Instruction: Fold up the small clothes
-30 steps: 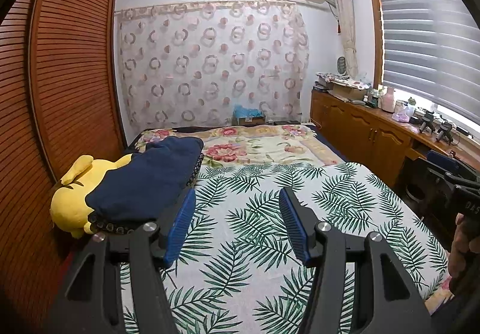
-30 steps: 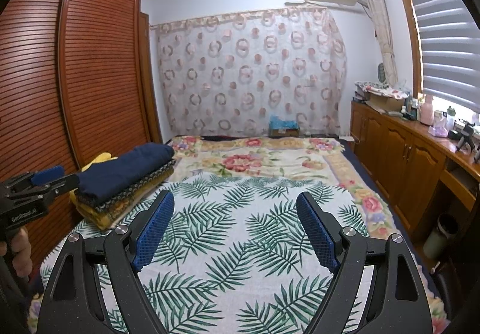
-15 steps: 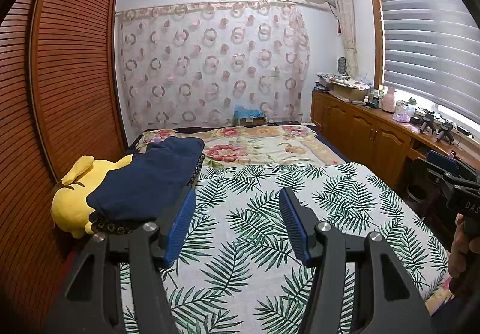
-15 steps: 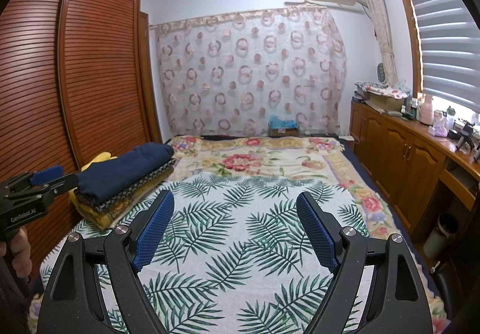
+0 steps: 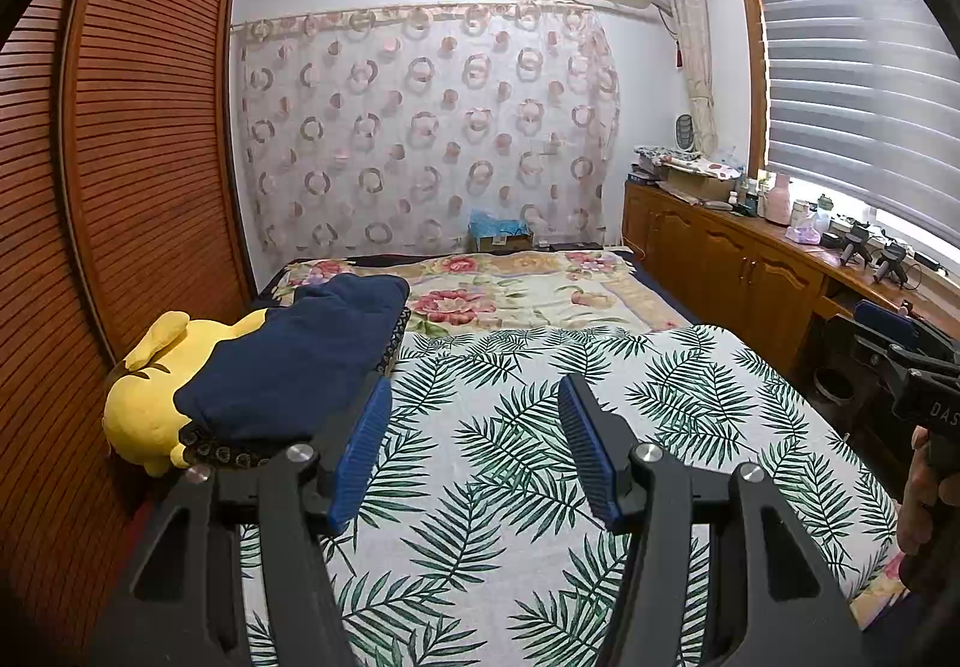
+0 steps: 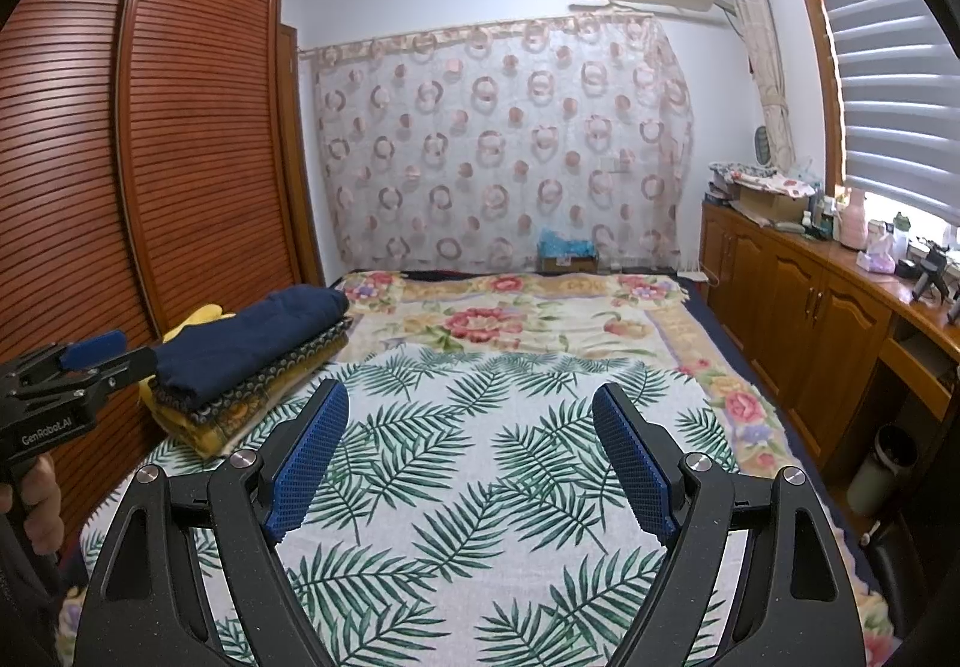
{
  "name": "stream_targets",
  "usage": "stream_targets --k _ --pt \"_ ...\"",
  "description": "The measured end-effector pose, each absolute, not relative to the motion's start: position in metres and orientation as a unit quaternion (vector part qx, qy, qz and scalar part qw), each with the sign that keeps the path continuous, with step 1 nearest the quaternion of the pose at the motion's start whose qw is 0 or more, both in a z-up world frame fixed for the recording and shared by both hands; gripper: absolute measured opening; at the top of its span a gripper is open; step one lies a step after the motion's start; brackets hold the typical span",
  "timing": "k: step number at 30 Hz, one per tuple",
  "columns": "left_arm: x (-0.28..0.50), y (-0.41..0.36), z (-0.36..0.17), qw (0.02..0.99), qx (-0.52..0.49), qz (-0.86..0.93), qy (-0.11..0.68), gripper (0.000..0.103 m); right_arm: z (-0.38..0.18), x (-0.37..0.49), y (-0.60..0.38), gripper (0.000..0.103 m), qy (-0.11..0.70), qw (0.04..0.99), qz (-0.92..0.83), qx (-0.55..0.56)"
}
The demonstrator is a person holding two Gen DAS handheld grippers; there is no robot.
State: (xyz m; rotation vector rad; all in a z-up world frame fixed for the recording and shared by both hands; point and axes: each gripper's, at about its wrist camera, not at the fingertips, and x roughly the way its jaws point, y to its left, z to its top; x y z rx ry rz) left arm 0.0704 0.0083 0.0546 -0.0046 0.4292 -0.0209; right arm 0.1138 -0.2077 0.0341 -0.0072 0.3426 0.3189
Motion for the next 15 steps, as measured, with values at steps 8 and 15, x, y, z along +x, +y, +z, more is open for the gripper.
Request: stream_targets --k 8,15 --pt "0.0704 0.0082 0.0543 0.977 -0.002 -0.010 0.213 0.057 0.0344 0.1140 -0.2082 0.086 0.170 0.973 0.159 -0.003" --pt "0.0707 0.0089 0.0539 0.977 -0.002 -0.010 0.213 0.057 0.0339 0.1136 -0.2091 0.086 0.169 0.973 0.158 -0.003"
